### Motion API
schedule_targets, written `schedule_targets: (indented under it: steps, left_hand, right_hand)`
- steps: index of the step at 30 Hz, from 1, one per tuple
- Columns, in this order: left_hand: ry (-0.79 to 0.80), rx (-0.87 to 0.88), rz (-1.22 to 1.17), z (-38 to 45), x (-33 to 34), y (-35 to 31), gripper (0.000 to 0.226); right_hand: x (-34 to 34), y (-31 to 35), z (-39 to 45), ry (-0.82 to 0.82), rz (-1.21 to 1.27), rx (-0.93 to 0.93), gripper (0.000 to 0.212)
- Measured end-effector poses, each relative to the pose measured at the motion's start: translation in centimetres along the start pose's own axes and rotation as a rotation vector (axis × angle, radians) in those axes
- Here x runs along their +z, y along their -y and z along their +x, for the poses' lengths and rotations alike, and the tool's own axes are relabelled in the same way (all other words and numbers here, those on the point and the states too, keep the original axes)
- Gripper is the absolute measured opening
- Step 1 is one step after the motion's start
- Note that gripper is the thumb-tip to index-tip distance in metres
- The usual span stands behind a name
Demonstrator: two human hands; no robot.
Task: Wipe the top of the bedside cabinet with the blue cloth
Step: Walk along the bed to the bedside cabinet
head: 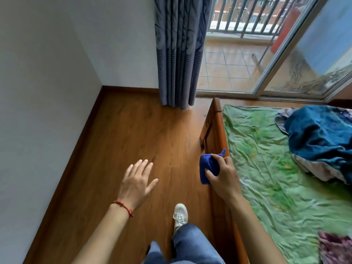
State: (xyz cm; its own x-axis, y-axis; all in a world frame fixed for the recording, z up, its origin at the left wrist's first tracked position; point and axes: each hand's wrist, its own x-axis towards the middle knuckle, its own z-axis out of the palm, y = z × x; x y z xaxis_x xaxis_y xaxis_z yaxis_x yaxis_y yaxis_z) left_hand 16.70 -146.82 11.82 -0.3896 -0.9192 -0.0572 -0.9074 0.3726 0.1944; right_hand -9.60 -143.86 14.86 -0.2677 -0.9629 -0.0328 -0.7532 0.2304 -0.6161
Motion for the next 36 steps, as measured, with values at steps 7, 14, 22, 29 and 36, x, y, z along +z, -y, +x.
schedule_targets:
  steps: [7, 14, 22, 29, 36]
  left_hand:
    - [-0.046, 0.005, -0.018, 13.9, -2.7, 1.7, 0.076]
    - [-0.028, 0.046, -0.023, 27.1, -3.3, 5.7, 0.077]
    - [0.01, 0.148, -0.011, 42.7, -5.4, 11.3, 0.077]
    - [0.033, 0.233, 0.003, 53.2, -6.6, 12.4, 0.077]
    - [0.053, 0.314, 0.007, 63.3, -5.7, 10.8, 0.059]
  right_hand:
    - [-1.0, 1.4, 13.7, 0.015, -0.019, -0.036, 0.05]
    - [0.4, 3.0, 26.1, -0.017, -0.031, -0.011, 0.047]
    - [2.2, 5.6, 39.9, -0.071, -0.021, 0.121, 0.048]
    - [2.3, 6.1, 48.0, -0.118, -0.001, 0.209, 0.049]
    - [1.6, 3.8, 56.1, -0.134, 0.014, 0.255, 0.05]
